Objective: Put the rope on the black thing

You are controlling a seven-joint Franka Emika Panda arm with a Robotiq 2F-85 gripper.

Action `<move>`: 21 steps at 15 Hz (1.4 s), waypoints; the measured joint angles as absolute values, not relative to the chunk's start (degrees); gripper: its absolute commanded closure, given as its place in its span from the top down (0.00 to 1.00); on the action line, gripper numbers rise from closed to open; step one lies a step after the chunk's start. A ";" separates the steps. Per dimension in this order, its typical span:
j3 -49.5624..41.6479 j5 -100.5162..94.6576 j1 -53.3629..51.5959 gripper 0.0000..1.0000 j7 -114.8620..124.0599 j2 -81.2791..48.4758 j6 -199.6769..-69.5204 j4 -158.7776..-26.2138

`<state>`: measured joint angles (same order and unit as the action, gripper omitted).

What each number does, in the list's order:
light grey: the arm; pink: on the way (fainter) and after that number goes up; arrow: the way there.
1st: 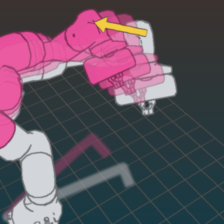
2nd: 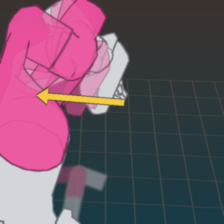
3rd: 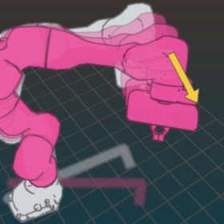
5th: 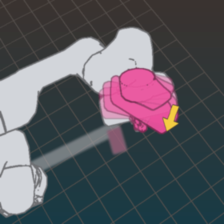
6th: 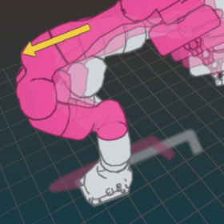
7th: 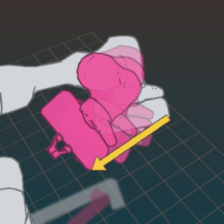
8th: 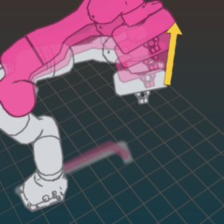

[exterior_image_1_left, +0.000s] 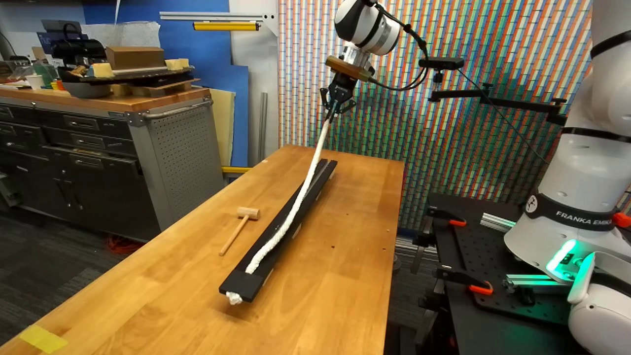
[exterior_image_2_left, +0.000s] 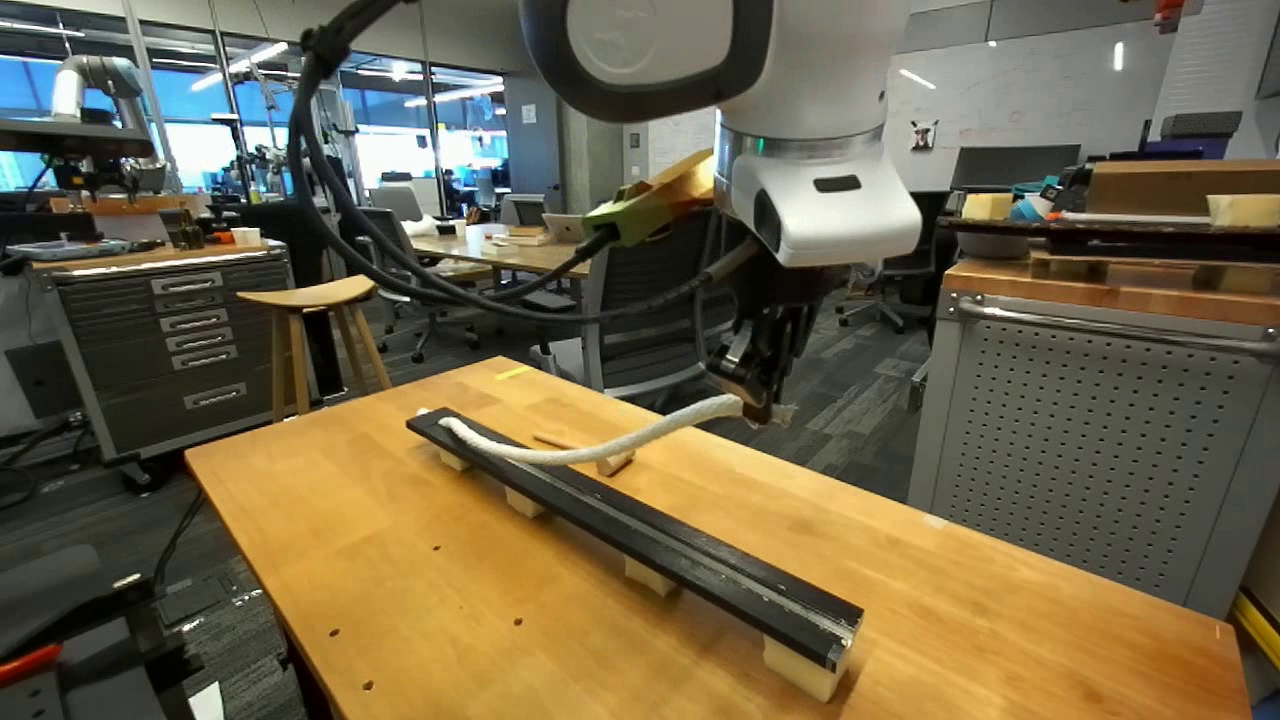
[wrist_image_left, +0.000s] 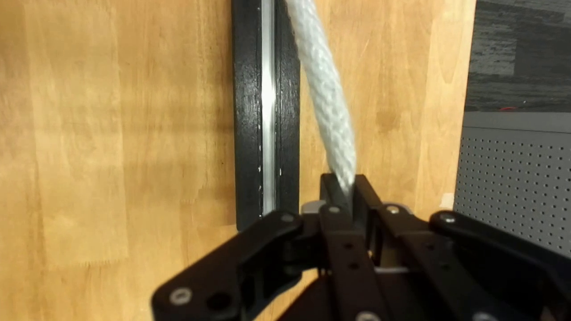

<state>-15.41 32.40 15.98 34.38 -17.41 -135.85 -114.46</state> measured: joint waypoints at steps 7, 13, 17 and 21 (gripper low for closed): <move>-15.40 32.39 16.05 0.03 35.21 -24.34 -135.00 -108.20; -15.42 31.32 16.06 0.03 35.04 -27.17 -135.18 -108.24; -15.67 29.57 16.13 0.03 35.09 -29.58 -135.60 -107.96; -16.11 27.39 16.53 0.03 35.12 -31.51 -136.42 -107.60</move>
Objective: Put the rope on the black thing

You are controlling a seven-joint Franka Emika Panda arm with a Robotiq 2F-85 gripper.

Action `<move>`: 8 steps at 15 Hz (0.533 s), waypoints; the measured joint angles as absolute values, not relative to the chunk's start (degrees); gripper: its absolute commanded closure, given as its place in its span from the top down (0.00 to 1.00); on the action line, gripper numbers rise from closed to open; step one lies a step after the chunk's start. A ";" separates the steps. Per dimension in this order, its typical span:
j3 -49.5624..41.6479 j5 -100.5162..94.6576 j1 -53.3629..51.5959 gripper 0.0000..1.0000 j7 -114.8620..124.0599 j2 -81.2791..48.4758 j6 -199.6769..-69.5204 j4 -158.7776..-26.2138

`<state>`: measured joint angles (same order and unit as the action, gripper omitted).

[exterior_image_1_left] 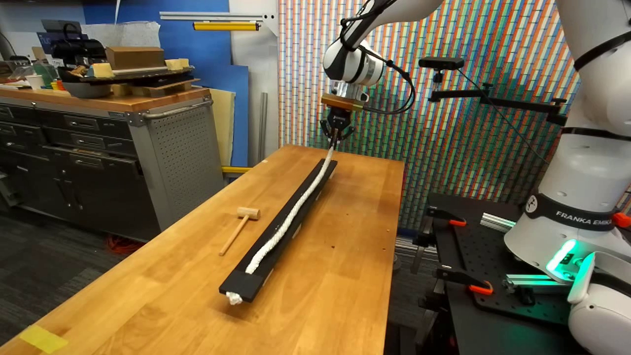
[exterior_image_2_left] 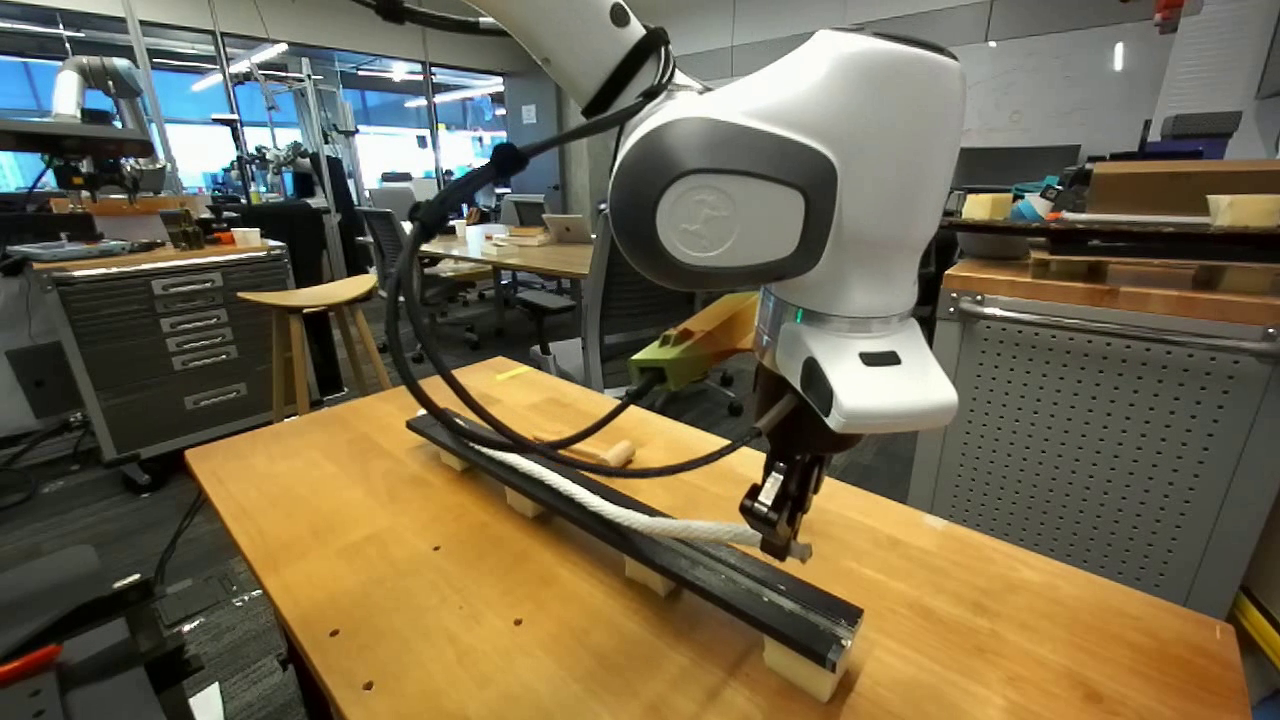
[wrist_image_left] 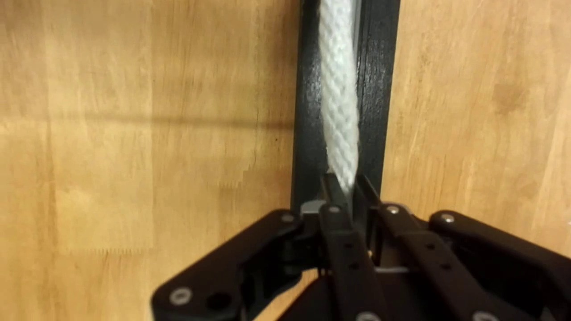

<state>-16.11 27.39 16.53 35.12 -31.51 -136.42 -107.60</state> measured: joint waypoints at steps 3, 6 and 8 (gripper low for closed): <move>-16.38 26.02 16.54 0.03 35.80 -33.03 -137.69 -107.21; -16.41 24.97 16.53 0.03 37.00 -34.74 -138.89 -106.20; -16.41 24.49 16.52 0.03 37.52 -35.70 -139.19 -105.40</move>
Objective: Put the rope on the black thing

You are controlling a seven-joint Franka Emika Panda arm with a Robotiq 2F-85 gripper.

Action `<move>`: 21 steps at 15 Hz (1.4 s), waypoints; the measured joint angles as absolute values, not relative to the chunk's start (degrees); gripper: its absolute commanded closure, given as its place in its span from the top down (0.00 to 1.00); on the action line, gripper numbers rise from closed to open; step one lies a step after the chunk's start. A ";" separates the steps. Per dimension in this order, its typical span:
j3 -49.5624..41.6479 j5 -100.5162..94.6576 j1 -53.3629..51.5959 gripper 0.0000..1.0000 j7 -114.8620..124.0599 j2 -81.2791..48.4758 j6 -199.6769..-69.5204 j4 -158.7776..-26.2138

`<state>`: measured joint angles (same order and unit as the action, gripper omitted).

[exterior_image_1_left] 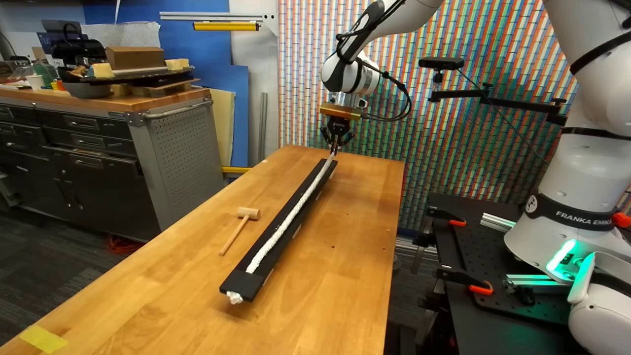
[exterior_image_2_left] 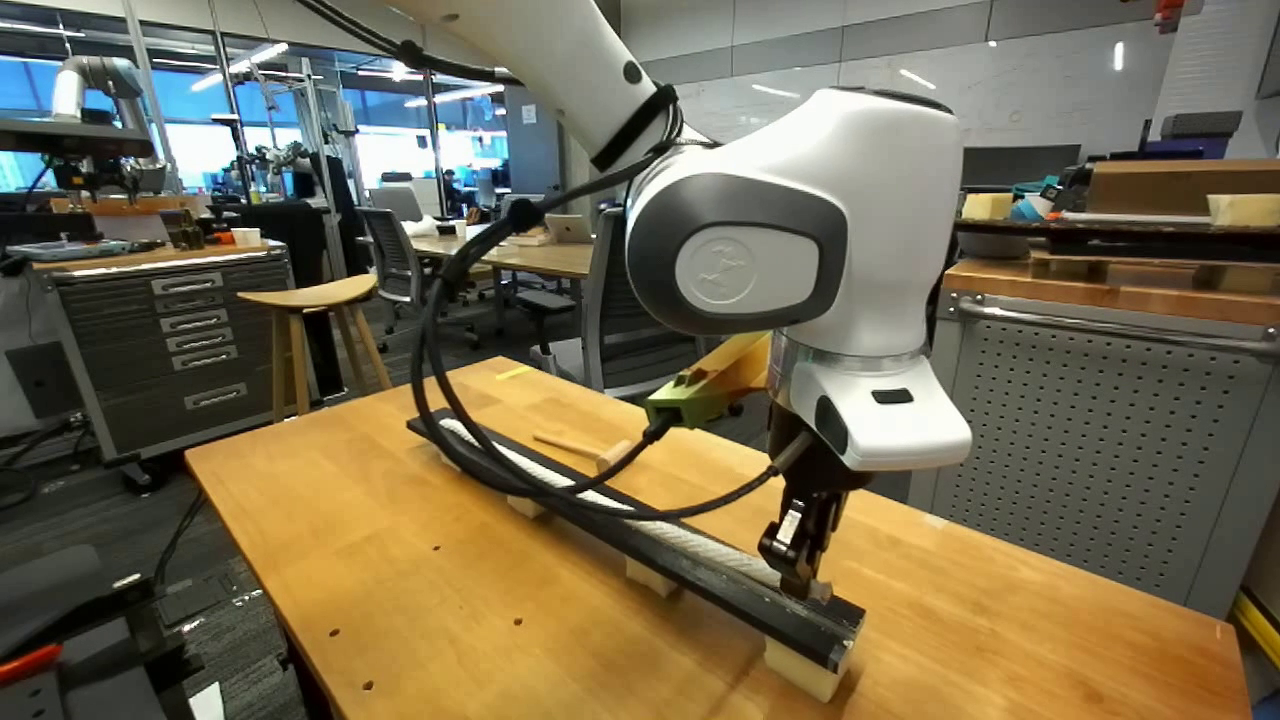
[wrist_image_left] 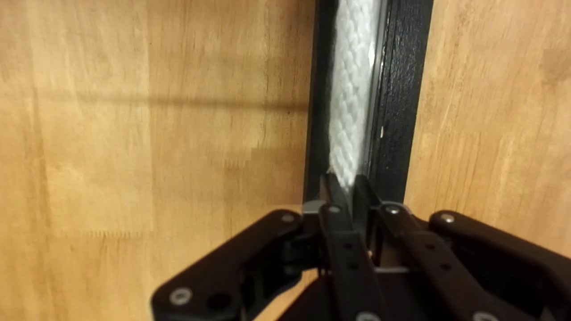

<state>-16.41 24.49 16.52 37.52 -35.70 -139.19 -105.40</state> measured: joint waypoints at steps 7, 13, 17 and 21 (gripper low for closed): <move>-16.41 22.12 16.36 0.03 39.26 -37.55 -139.75 -103.61; -16.41 21.12 16.23 0.03 39.79 -38.09 -139.75 -103.00; -16.37 21.12 16.24 0.03 39.79 -38.83 -139.74 -102.42; -16.21 21.12 16.25 0.03 39.70 -39.10 -139.74 -101.90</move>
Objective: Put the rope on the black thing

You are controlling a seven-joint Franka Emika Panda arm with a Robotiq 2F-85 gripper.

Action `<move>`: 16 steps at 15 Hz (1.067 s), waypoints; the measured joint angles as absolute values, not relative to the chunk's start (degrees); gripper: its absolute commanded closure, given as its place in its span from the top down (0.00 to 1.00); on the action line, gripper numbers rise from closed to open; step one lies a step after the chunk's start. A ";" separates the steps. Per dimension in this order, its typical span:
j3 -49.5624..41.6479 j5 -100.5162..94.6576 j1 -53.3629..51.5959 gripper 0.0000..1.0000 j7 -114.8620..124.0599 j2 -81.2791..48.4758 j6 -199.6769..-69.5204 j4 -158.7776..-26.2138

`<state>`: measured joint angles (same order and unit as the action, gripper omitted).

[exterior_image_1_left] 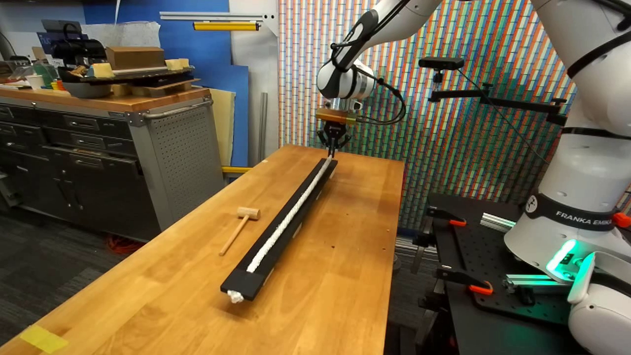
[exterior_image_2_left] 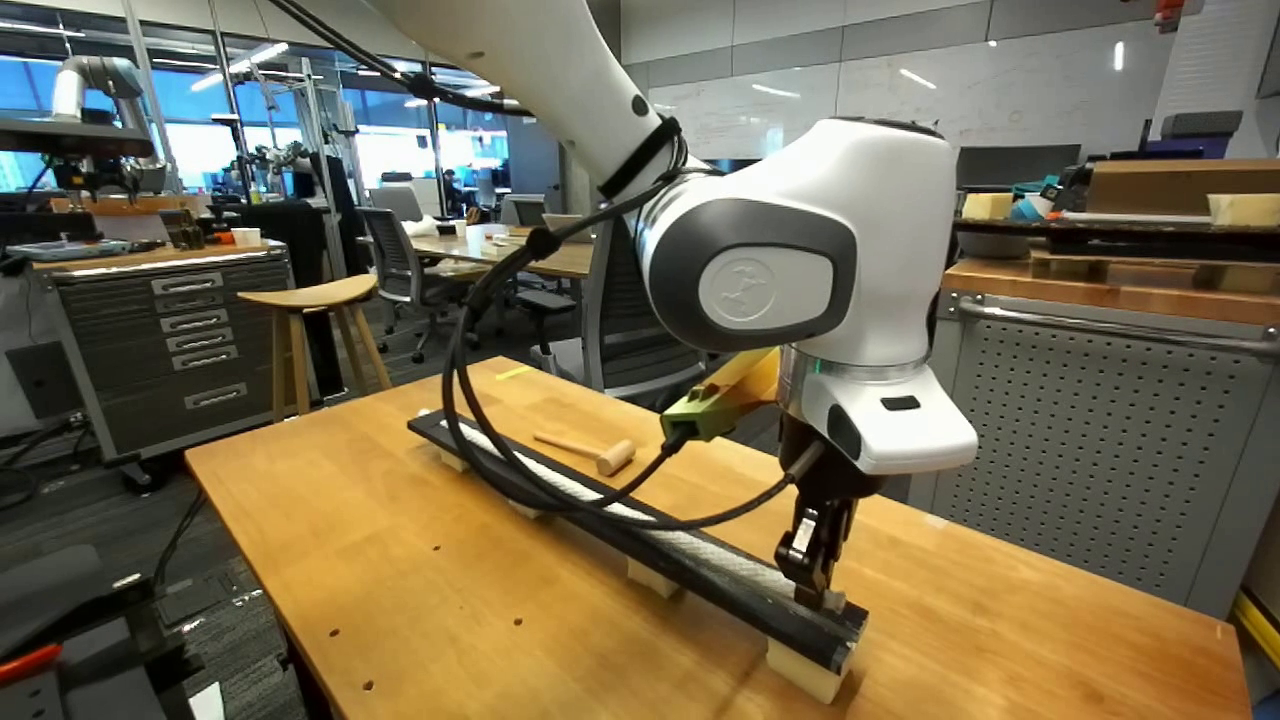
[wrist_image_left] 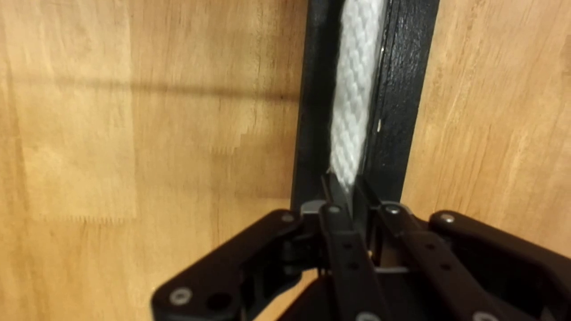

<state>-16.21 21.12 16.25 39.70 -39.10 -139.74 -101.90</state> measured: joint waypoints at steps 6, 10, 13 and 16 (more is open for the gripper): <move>-16.02 21.12 16.24 0.03 39.70 -39.67 -139.74 -100.70; -15.88 21.12 16.23 0.03 39.72 -40.83 -139.63 -99.15; -15.85 21.12 16.19 0.03 39.76 -41.84 -139.25 -97.81; -15.85 21.12 16.20 0.03 39.80 -42.75 -138.61 -96.46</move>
<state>-15.85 21.12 16.20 39.80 -42.75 -138.61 -96.46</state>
